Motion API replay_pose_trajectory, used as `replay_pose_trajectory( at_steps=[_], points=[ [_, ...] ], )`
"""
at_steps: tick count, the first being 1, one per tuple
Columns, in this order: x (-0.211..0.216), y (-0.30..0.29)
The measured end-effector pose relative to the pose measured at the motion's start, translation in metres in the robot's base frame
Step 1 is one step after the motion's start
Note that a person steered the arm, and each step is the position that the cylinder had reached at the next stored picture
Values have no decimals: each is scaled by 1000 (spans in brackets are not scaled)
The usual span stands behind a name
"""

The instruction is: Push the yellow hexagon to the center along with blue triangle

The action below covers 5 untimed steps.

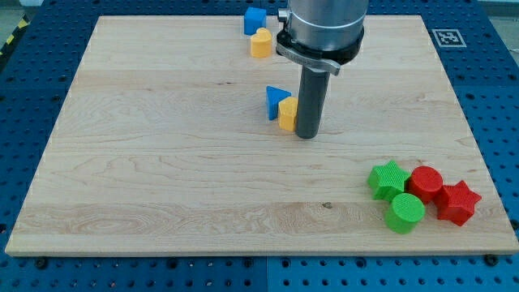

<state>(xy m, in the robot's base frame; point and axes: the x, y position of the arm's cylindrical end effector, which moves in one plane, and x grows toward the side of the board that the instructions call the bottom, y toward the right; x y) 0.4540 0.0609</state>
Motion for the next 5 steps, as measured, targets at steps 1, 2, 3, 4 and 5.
replay_pose_trajectory(
  at_steps=[1, 2, 3, 4, 5],
  points=[
    [-2, -2],
    [13, -26],
    [15, -34],
    [0, -34],
    [-10, -34]
  ],
)
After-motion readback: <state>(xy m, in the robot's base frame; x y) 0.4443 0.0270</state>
